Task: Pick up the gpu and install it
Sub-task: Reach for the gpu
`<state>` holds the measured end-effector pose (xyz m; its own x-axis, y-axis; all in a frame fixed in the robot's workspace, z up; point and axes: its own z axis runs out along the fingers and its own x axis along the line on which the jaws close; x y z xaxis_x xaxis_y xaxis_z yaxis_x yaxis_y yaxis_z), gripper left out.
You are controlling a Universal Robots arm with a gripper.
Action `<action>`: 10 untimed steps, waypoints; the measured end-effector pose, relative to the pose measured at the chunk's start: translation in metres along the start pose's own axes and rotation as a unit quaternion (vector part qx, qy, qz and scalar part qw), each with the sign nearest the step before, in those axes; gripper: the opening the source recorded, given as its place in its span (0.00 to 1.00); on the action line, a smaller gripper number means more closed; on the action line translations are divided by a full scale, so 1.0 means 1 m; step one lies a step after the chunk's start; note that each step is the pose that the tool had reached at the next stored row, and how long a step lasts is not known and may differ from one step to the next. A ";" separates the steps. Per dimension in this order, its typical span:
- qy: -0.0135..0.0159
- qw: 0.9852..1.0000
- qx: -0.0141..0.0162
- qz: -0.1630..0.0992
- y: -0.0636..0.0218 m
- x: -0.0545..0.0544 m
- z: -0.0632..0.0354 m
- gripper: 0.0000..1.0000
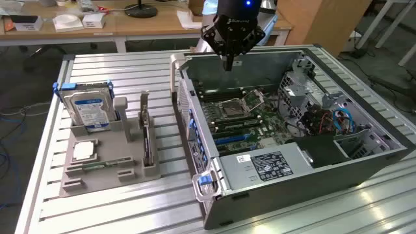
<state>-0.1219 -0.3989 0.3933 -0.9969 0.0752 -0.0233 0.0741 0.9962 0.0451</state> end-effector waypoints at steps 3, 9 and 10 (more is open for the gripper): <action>0.000 1.000 0.000 0.000 0.0000 0.000 0.0000 0.10; 0.000 1.000 0.000 0.000 -0.0011 0.015 -0.0004 0.10; 0.000 1.000 0.000 0.000 -0.0013 0.018 -0.0005 0.10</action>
<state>-0.1400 -0.3989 0.3933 -0.9969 0.0751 -0.0233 0.0740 0.9962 0.0451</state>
